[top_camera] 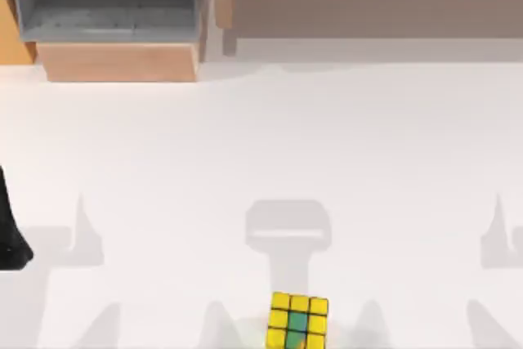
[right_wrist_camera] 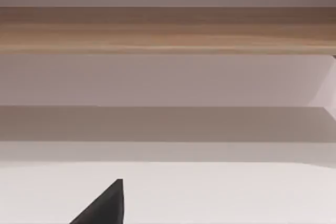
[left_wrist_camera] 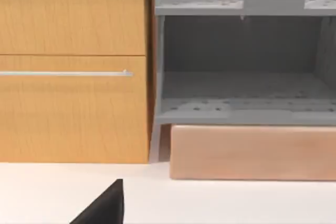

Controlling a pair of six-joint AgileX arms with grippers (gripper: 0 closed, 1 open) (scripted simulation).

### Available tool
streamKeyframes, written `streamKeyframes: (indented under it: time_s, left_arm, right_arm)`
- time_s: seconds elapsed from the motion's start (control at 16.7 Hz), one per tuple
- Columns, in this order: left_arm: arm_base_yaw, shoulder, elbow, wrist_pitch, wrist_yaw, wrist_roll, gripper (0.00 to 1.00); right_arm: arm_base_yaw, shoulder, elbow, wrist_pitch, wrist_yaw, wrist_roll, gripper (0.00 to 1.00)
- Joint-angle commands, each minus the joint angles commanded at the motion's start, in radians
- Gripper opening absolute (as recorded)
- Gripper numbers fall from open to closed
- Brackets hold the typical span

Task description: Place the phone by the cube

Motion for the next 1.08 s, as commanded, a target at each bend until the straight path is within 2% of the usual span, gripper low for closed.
streamKeyframes:
  time_s: [0.24, 0.48, 1.08]
  left_arm:
    - [0.016, 0.032, 0.024, -0.020, -0.002, 0.000, 1.00]
    - [0.094, 0.223, 0.159, -0.128, -0.006, 0.002, 1.00]
    - [0.395, 1.184, 0.688, -0.565, -0.008, 0.007, 1.00]
  right_arm:
    - [0.000, 0.000, 0.000, 0.000, 0.000, 0.000, 1.00]
    - [0.000, 0.000, 0.000, 0.000, 0.000, 0.000, 1.00]
    - [0.000, 0.000, 0.000, 0.000, 0.000, 0.000, 1.00]
